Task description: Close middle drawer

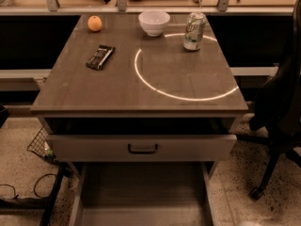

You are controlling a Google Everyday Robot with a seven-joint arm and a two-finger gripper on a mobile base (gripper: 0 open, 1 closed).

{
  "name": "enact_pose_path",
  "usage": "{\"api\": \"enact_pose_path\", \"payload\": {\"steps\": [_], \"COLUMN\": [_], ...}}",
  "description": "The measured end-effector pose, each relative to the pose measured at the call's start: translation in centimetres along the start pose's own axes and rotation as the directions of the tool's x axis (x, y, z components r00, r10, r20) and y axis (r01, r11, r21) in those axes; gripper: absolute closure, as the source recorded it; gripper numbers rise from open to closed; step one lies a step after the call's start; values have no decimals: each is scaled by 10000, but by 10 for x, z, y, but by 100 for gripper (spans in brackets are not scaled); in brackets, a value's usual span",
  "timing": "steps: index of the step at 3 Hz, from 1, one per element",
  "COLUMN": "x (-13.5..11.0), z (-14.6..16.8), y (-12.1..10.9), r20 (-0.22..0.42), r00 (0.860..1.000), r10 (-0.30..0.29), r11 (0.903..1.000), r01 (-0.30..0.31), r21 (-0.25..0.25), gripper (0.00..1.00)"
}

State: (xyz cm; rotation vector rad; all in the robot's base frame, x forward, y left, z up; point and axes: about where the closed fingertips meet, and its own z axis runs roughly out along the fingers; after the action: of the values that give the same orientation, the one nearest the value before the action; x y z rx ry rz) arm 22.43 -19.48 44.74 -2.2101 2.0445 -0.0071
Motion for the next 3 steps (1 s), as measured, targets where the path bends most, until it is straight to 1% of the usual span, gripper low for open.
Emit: {"api": "enact_pose_path", "payload": {"steps": [1, 2, 3], "x": [-10, -23, -38], "z": [33, 61, 86], "y": [2, 0, -8], "r20": [-55, -142, -164], "r00": [10000, 9998, 9997], "r10": [-81, -129, -207], "r11": [9993, 9985, 9982], "r01": [79, 121, 197], "r21": [-370, -543, -568], "gripper": [100, 100, 100]}}
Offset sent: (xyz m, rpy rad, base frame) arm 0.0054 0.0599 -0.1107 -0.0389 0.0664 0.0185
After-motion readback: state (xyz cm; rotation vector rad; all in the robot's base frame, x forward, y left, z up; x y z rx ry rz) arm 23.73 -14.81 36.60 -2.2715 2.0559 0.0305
